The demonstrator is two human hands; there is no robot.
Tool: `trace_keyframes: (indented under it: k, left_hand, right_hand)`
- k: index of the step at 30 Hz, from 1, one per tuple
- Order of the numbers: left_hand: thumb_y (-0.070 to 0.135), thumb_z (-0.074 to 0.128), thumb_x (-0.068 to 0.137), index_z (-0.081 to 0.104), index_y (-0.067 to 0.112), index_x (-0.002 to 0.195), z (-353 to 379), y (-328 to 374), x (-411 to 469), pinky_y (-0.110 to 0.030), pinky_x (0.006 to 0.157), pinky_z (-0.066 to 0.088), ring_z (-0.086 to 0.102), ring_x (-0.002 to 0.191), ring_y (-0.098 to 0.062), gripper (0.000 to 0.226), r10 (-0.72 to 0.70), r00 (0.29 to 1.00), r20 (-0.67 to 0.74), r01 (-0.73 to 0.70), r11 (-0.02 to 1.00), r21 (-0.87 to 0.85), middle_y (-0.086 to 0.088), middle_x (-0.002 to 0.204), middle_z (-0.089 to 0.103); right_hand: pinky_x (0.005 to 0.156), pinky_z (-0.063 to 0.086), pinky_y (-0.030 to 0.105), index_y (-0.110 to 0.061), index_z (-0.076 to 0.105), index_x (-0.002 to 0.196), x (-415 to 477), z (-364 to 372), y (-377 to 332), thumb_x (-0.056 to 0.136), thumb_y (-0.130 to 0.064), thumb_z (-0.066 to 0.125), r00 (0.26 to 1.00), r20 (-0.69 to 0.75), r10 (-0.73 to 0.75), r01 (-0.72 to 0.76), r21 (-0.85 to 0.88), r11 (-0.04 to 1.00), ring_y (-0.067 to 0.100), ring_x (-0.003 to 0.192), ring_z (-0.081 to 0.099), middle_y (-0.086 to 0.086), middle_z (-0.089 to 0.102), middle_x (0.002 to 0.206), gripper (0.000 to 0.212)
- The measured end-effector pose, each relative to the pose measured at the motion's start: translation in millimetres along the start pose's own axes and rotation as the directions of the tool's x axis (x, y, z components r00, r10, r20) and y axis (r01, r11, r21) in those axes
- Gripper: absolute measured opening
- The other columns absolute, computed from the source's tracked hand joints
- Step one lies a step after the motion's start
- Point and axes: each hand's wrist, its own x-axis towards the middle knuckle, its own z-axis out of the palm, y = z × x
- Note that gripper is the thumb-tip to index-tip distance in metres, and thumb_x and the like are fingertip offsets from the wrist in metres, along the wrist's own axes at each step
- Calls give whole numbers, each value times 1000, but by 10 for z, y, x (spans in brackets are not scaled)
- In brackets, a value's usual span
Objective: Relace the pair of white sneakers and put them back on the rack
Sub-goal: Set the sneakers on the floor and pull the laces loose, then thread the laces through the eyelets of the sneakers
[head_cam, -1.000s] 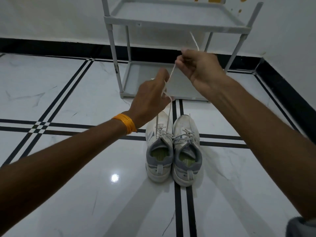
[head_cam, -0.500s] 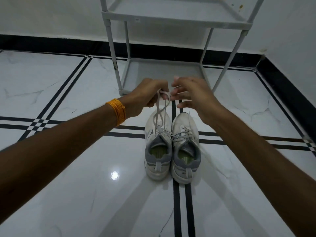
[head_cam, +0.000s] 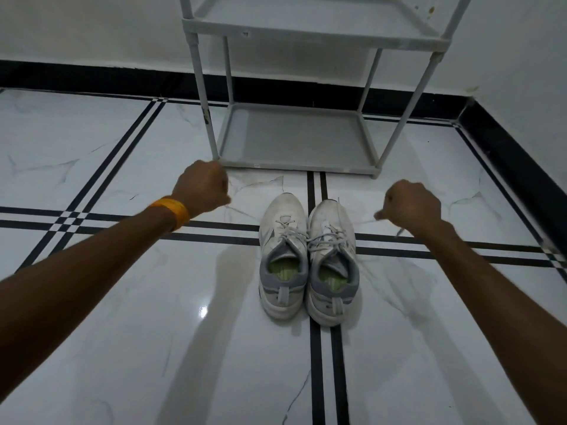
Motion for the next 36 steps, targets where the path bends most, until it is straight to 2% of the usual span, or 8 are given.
trace_keyframes:
  k: [3,6,9,12,16,22,27,36]
  left_hand:
    - [12,73,77,76,13,79,235,-381,-157,-31,72,51,65,81,-29,4,-77,994,73,70,994,85,-10,87,74]
    - [33,63,87,74,23,103,435,-459,-260,-34,83,51,64,98,-27,21,-117,967,225,80,983,167,-5,106,72]
    - [40,51,95,63,22,127,569,-219,-297,-39,94,49,60,113,-29,38,-32,970,243,-1,991,133,-8,125,64]
    - [31,54,96,67,19,120,670,192,-370,-33,82,53,66,100,-25,30,178,943,280,-139,978,-153,-6,119,68]
    - [19,60,94,64,9,98,804,474,-507,-32,71,54,64,79,-23,11,274,945,177,-221,937,-271,-10,99,70]
    - [12,57,94,57,13,95,795,398,-532,-37,68,55,62,71,-26,1,356,928,109,-339,930,-143,-9,86,70]
    - [2,62,87,59,15,101,822,316,-556,-32,68,50,64,78,-26,19,439,884,159,-446,895,13,-7,92,72]
    - [16,59,93,58,12,103,882,285,-610,-32,72,51,64,83,-28,11,364,919,150,-370,929,7,-11,99,71]
  right_hand:
    - [64,46,28,-8,67,83,-41,315,241,67,-35,86,993,115,42,-30,-109,994,27,74,64,10,69,82,37]
    - [66,43,28,-10,69,91,-94,542,242,77,-35,76,986,167,25,-3,-131,991,24,76,59,8,69,90,29]
    - [77,46,36,-15,67,109,-131,573,51,88,-35,62,987,113,-113,129,-143,981,29,102,58,10,63,114,29]
    - [88,48,40,-17,66,113,-267,500,-330,90,-32,61,941,22,-337,336,35,941,28,112,55,6,60,120,28]
    - [76,52,31,-19,73,101,-564,614,-785,87,-28,68,828,175,-533,480,270,834,18,87,66,1,71,101,18]
    - [71,50,33,-14,73,84,-544,731,-769,88,-17,67,836,67,-545,517,238,822,22,77,65,7,73,82,8]
    - [71,52,39,-11,70,84,-570,816,-643,87,-15,61,855,41,-516,505,160,848,30,78,64,13,72,82,11]
    - [75,53,37,-15,70,82,-586,812,-699,87,-21,63,895,122,-430,414,138,900,27,80,65,10,72,82,11]
